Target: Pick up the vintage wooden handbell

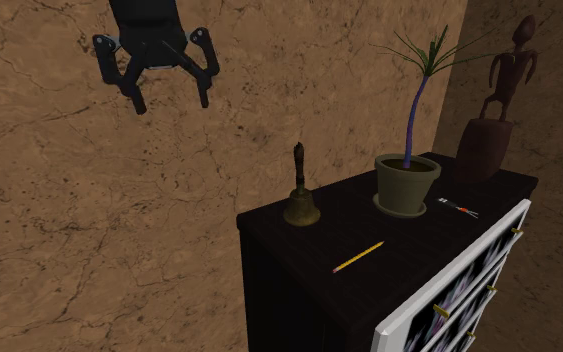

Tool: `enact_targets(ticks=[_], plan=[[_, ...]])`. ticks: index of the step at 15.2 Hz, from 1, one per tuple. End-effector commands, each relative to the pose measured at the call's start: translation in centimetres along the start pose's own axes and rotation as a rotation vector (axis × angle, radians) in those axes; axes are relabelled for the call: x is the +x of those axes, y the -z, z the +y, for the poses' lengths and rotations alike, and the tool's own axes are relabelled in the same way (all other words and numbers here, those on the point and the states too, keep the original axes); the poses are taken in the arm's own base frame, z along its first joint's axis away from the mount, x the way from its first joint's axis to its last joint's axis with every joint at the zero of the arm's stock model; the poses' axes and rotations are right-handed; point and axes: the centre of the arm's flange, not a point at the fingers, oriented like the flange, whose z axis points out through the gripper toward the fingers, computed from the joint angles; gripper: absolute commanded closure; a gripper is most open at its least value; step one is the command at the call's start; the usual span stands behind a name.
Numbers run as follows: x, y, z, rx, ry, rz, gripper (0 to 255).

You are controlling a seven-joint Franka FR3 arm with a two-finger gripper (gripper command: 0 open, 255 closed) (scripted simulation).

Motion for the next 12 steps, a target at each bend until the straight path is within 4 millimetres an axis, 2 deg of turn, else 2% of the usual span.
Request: enact_targets(ticks=[1,12], plan=[[0.0,0.0,0.0,0.000,0.000,0.000,0],[9.9,-6.0,10.2,0.021,0.049,-0.077,0]])
